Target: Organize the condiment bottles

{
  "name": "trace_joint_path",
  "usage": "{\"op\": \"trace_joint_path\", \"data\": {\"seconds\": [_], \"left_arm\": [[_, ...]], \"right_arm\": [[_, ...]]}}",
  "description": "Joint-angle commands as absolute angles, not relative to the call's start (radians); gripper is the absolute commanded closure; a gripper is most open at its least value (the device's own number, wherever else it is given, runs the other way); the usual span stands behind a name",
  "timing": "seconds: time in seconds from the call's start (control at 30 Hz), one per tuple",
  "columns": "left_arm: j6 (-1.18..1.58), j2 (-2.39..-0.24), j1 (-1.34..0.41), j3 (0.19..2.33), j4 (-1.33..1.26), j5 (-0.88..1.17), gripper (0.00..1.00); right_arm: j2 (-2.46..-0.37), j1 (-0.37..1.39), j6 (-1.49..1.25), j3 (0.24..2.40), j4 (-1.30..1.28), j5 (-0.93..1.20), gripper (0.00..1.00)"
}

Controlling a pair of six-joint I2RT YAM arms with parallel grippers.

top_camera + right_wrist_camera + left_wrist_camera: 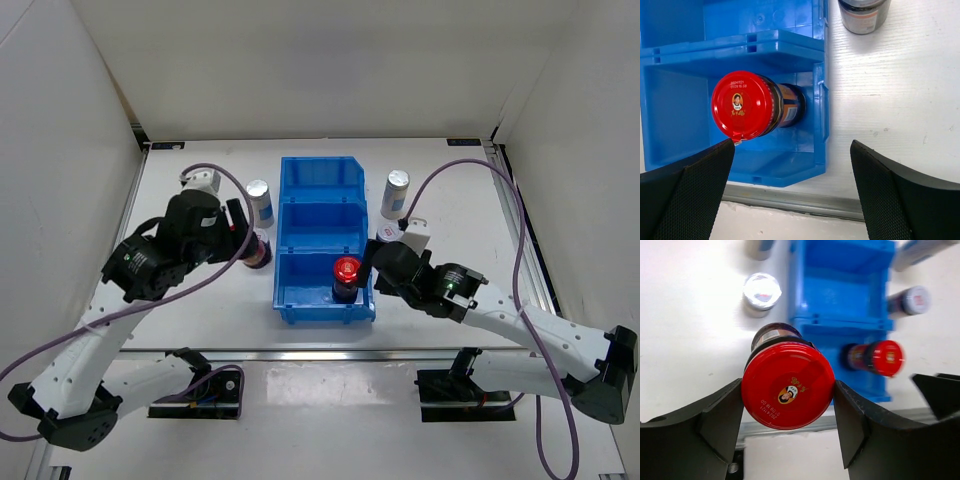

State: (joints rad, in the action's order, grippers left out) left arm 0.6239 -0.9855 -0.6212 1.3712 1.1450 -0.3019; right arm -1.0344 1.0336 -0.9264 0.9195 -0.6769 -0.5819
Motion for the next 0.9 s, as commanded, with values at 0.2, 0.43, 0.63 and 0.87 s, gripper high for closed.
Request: {"op": "trace_joint_path", "data": {"seconds": [0.2,0.43,0.63,0.87], "left_arm": [[0.653,-1.173,-0.82,1.407,0.885,-0.199,0.89],[0.663,-1.236,-0.871,1.323,0.83,-0.232,0.89],[0.673,-1.227,-0.871,1.157,0.732,-0.232,0.85],[0.643,-1.25,-0.871,1.077,0.649,-0.222,0.58]], "right_arm": [[-0.99,1.035,-1.015,0.897,-0.695,-0.65,0.01],[-0.989,1.035,-1.015,0.897,-0.695,-0.66,0.01],[-0.989,1.035,-1.015,0.888,-0.695,-0.66,0.01],[-0.989,1.035,-1.015,0.888,-0.695,-0.66,0.01]]}}
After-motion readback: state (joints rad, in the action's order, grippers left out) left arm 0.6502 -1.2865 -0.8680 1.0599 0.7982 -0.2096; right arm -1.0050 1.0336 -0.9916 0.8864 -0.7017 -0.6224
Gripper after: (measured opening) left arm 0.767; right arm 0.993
